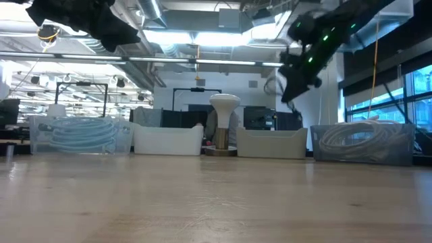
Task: Pick & Place USB Port
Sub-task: Put the black USB cable into the gray bin, then return to Home Position
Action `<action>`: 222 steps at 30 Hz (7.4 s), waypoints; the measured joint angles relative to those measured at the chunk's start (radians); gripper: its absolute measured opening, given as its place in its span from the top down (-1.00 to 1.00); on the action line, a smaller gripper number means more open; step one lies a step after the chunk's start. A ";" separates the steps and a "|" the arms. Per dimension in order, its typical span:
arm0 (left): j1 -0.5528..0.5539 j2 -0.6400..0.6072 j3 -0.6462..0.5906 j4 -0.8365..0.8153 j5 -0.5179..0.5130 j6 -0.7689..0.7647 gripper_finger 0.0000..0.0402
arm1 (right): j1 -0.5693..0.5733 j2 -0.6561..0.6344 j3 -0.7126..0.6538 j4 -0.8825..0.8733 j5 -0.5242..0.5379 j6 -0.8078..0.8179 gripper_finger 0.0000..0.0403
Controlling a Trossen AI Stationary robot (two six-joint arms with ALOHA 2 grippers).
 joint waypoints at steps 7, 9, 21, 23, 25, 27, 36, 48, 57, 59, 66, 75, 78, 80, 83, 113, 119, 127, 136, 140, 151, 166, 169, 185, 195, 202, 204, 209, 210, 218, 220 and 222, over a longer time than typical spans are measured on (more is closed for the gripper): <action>-0.002 0.000 0.000 0.000 0.000 -0.007 0.20 | -0.077 0.226 0.136 0.004 -0.053 -0.057 0.85; -0.002 0.000 0.000 0.000 0.000 -0.018 0.19 | -0.092 0.281 0.170 -0.008 -0.104 -0.058 0.85; -0.003 0.000 0.000 -0.003 -0.001 -0.024 0.20 | -0.111 0.469 0.231 -0.071 -0.117 -0.080 0.79; -0.003 0.000 0.000 -0.003 -0.001 -0.024 0.19 | -0.111 0.469 0.232 -0.066 -0.117 -0.079 0.63; -0.003 0.000 0.000 -0.003 -0.001 -0.024 0.18 | -0.112 0.468 0.232 -0.067 -0.117 -0.072 0.43; -0.003 0.000 0.000 -0.003 -0.001 -0.024 0.18 | -0.112 0.468 0.232 -0.067 -0.117 -0.053 0.25; -0.003 0.000 0.000 -0.006 -0.001 -0.023 0.20 | -0.112 0.431 0.233 -0.070 -0.117 -0.040 -0.13; -0.003 0.004 -0.001 -0.010 -0.009 -0.025 0.19 | -0.088 0.156 0.233 -0.157 -0.133 0.049 -0.15; -0.003 0.205 0.032 0.154 -0.275 0.014 0.21 | -0.025 -0.062 0.233 -0.281 -0.133 0.129 -0.15; -0.003 0.275 0.075 0.173 -0.298 0.042 0.21 | -0.008 -0.087 0.233 -0.290 -0.133 0.140 -0.15; -0.022 0.546 0.252 0.118 -0.406 0.204 0.22 | 0.044 -0.112 0.233 -0.297 -0.133 0.157 -0.15; -0.091 0.861 0.523 -0.126 -0.628 0.412 0.24 | 0.062 -0.108 0.233 -0.379 -0.098 0.187 -0.15; -0.095 0.933 0.606 -0.214 -0.644 0.441 0.26 | 0.062 -0.108 0.233 -0.387 -0.098 0.188 -0.15; -0.095 0.970 0.645 -0.247 -0.646 0.450 0.27 | 0.062 -0.108 0.233 -0.387 -0.098 0.190 -0.15; -0.095 1.009 0.689 -0.277 -0.648 0.475 0.28 | 0.062 -0.108 0.233 -0.387 -0.098 0.190 -0.15; -0.051 1.038 0.716 -0.324 -0.647 0.483 0.29 | 0.062 -0.107 0.233 -0.384 -0.098 0.188 -0.15; -0.051 1.038 0.716 -0.325 -0.647 0.483 0.29 | 0.062 -0.107 0.233 -0.384 -0.098 0.190 -0.15; -0.051 1.038 0.716 -0.368 -0.581 0.478 0.29 | 0.062 -0.107 0.232 -0.384 -0.098 0.189 -0.15; -0.051 1.038 0.716 -0.431 -0.587 0.471 0.29 | 0.062 -0.107 0.232 -0.384 -0.098 0.189 -0.15; -0.051 1.038 0.716 -0.433 -0.594 0.465 0.29 | 0.062 -0.107 0.232 -0.384 -0.098 0.189 -0.15; -0.051 1.038 0.716 -0.433 -0.595 0.464 0.29 | 0.062 -0.107 0.232 -0.384 -0.098 0.189 -0.15; -0.046 0.954 0.710 -0.488 -0.240 0.384 0.29 | 0.120 -0.110 0.231 -0.297 -0.098 0.097 -0.15; -0.040 0.870 0.659 -0.460 -0.048 0.344 0.29 | 0.156 -0.110 0.219 -0.251 -0.098 0.040 -0.15; 0.019 0.072 0.008 -0.096 0.143 -0.049 0.29 | 0.197 -0.532 -0.174 -0.001 -0.155 0.156 -0.15; -0.030 -0.434 -0.224 0.044 0.096 -0.380 0.29 | 0.270 -0.888 -0.458 0.271 -0.328 0.310 -0.15; -0.060 -0.609 -0.375 0.067 0.040 -0.499 0.29 | 0.309 -0.995 -0.594 0.376 -0.300 0.365 -0.15; -0.071 -0.597 -0.408 0.087 0.028 -0.513 0.29 | 0.320 -1.003 -0.622 0.403 -0.299 0.371 -0.15; -0.102 -0.606 -0.521 0.222 -0.031 -0.570 0.29 | 0.352 -1.007 -0.671 0.421 -0.299 0.392 -0.15; -0.112 -0.609 -0.543 0.278 -0.036 -0.599 0.29 | 0.361 -1.013 -0.680 0.424 -0.299 0.395 -0.15; -0.289 -0.610 -0.602 0.391 -0.200 -0.630 0.29 | 0.433 -1.085 -0.731 0.415 -0.278 0.376 -0.15; -0.353 -0.611 -0.602 0.390 -0.247 -0.628 0.29 | 0.453 -1.117 -0.744 0.410 -0.251 0.368 -0.15; -0.417 -0.611 -0.602 0.370 -0.301 -0.628 0.29 | 0.471 -1.153 -0.751 0.385 -0.213 0.360 -0.15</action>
